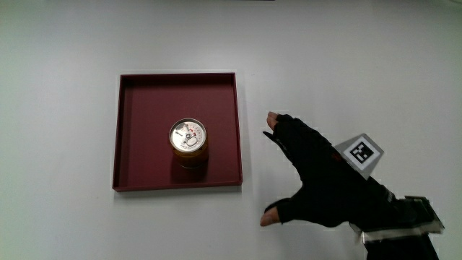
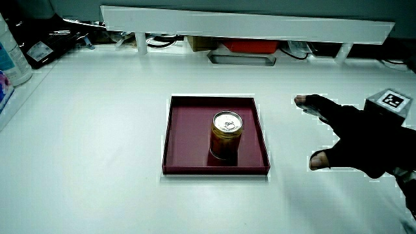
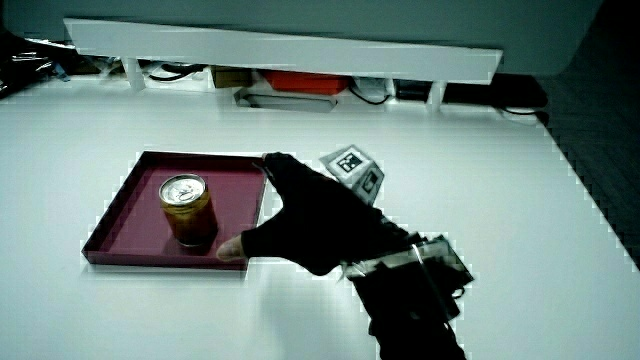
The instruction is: Pick red bull from plate
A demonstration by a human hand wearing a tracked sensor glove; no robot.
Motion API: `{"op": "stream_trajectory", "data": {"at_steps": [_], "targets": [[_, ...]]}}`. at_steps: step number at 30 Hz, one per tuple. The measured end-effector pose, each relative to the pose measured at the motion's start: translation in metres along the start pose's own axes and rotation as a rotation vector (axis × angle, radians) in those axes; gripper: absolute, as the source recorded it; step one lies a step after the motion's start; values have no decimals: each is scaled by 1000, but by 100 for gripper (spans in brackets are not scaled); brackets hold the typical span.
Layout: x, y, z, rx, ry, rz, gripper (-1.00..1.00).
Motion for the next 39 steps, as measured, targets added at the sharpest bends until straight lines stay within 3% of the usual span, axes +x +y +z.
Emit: {"op": "stream_trajectory", "data": {"at_steps": [4,5,6,8,10,12,14,16,17,21,23,25,27,36,39], "targets": [[-4,15,-2,-21,73,-24,0],[-5,19,-3,-30,65,-62,0],[-7,24,-5,-35,98,-35,0],[-9,33,-9,-43,103,-12,0],[-9,42,-13,-51,112,-24,0],[-5,53,-16,-38,109,55,0],[-3,59,-18,-50,117,-46,0],[-3,67,-20,-51,147,-23,0],[-1,72,-22,-51,142,-47,0],[-1,89,-29,-59,186,7,0],[-5,94,-32,-63,204,-27,0],[-1,107,-37,-50,193,87,0],[1,116,-42,-45,191,104,0],[9,141,-63,-31,245,131,0],[14,145,-68,-29,255,113,0]]}}
